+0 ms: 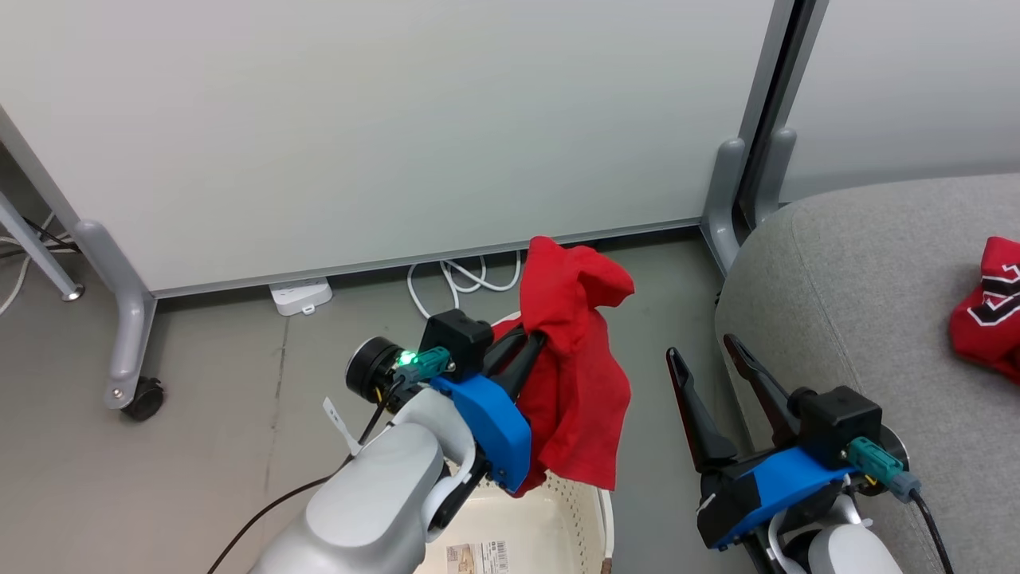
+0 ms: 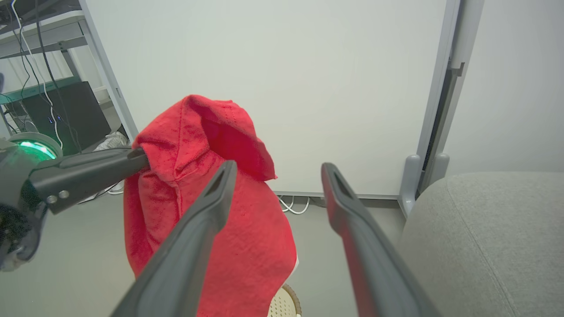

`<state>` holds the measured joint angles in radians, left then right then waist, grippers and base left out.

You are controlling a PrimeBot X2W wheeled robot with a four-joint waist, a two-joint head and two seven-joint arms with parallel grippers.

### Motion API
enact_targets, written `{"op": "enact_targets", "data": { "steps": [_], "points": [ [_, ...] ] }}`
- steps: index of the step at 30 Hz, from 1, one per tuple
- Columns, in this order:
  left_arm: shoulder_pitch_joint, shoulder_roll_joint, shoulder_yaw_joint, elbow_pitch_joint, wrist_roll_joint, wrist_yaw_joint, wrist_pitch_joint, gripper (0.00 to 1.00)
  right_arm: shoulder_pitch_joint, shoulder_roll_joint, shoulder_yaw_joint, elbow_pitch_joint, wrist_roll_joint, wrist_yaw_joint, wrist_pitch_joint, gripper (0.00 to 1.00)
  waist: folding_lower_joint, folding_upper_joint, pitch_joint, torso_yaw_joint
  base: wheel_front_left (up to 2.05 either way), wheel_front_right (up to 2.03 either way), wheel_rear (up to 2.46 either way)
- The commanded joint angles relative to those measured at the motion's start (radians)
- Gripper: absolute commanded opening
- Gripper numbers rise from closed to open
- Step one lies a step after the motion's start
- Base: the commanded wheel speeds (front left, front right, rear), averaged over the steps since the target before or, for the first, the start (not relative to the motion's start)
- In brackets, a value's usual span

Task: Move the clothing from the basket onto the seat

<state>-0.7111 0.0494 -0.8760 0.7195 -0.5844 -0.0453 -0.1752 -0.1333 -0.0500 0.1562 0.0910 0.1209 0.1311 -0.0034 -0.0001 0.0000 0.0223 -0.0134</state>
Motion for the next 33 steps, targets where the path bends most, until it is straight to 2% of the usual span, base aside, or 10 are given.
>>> {"op": "enact_targets", "data": {
  "steps": [1,9,16,33],
  "points": [
    [-0.024,0.002,-0.009,-0.014,-0.018,0.011,0.005,0.0,0.021,-0.001,0.004,-0.003,0.003,-0.001,0.0,1.0,0.0001,0.0,-0.015,0.012,0.0,0.0,0.0],
    [-0.073,0.003,-0.078,-0.028,-0.096,0.05,0.007,0.0,0.034,-0.001,0.019,-0.009,0.004,-0.001,0.009,1.0,0.0001,0.0,-0.023,0.012,0.0,0.0,0.0],
    [-0.096,0.002,-0.121,0.006,-0.144,0.05,-0.01,0.0,0.028,-0.001,0.059,0.018,-0.001,-0.001,0.024,1.0,0.0001,0.0,-0.019,0.015,0.0,0.0,0.0],
    [-0.162,0.002,-0.256,-0.026,-0.253,0.051,-0.032,0.0,-0.144,-0.001,0.164,0.276,0.029,-0.001,-0.009,1.0,0.0001,0.0,-0.019,0.045,0.0,0.0,0.0]
  ]
}}
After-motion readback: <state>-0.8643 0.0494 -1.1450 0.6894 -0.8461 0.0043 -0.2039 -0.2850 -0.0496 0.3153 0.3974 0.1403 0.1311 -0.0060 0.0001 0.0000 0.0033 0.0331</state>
